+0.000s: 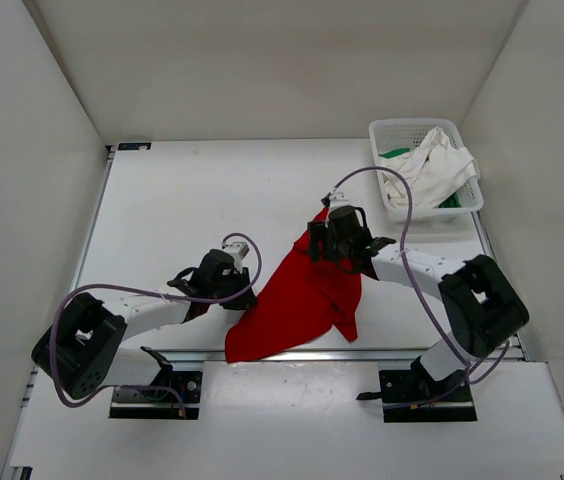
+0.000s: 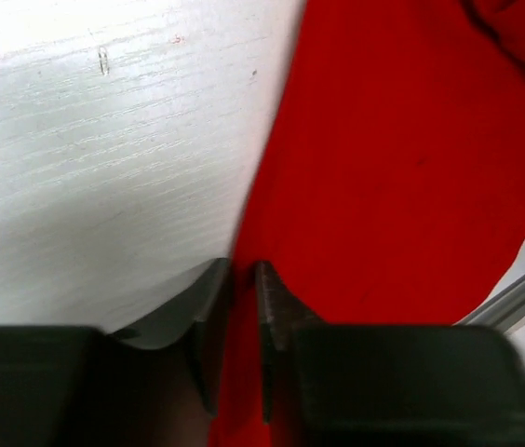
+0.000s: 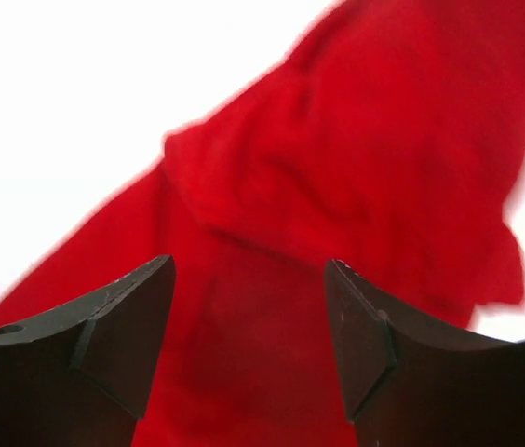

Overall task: Fold and stack the t-shirts
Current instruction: Flatten out the tshirt

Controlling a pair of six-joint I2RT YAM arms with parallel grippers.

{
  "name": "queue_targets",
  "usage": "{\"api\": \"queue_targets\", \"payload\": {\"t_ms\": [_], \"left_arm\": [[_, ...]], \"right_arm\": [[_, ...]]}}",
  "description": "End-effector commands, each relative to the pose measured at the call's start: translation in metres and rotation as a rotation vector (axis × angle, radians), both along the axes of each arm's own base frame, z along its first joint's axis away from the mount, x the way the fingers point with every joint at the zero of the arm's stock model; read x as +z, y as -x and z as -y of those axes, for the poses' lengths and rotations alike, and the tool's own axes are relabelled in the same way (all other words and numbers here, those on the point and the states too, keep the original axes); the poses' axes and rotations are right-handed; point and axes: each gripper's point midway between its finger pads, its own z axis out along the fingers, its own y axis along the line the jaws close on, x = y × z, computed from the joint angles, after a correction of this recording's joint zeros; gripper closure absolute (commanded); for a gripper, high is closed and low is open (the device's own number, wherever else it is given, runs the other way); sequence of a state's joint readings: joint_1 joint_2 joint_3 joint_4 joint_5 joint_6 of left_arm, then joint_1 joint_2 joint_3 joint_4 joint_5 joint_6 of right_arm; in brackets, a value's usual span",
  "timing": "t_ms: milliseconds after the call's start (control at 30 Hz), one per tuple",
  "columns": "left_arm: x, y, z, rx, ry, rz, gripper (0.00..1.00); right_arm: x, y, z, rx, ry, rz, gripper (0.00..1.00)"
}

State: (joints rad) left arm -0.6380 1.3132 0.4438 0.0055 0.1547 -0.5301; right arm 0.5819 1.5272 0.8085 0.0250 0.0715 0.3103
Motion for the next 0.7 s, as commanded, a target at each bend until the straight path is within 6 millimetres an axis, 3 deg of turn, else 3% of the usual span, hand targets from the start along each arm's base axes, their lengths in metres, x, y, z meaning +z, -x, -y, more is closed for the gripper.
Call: {"api": "queue_targets", "payload": {"t_ms": [0,100,133,267,300,433,533,567,667], "left_arm": [[-0.002,0.007,0.001,-0.02,0.021,-0.018,0.74],[-0.001,0.006,0.003,-0.024,0.023,-0.009,0.82],[0.001,0.006,0.004,-0.022,0.031,-0.013,0.86],[0.015,-0.004,0.011,-0.017,0.07,0.022,0.93],[0.021,-0.009,0.01,-0.008,0.079,0.033,0.94],[0.05,-0.034,0.011,0.016,0.118,0.083,0.97],[0.079,-0.053,0.008,0.04,0.157,0.118,0.99],[0.087,-0.058,0.007,0.046,0.172,0.13,0.99],[0.12,-0.078,-0.006,0.108,0.207,0.193,0.99]], "right_arm": [[0.01,-0.028,-0.013,-0.005,0.013,0.079,0.36],[-0.001,-0.031,-0.014,-0.021,0.022,0.071,0.37],[-0.003,-0.033,-0.013,-0.021,0.031,0.067,0.44],[0.003,-0.046,-0.015,-0.043,0.019,0.089,0.95],[0.014,-0.048,-0.019,-0.032,0.008,0.114,1.0],[0.079,-0.052,-0.032,-0.002,-0.031,0.268,1.0],[0.156,-0.051,-0.035,0.022,-0.127,0.393,1.0],[0.168,-0.051,-0.033,0.023,-0.144,0.406,1.0],[0.243,-0.042,-0.027,0.051,-0.236,0.514,1.0]]}}
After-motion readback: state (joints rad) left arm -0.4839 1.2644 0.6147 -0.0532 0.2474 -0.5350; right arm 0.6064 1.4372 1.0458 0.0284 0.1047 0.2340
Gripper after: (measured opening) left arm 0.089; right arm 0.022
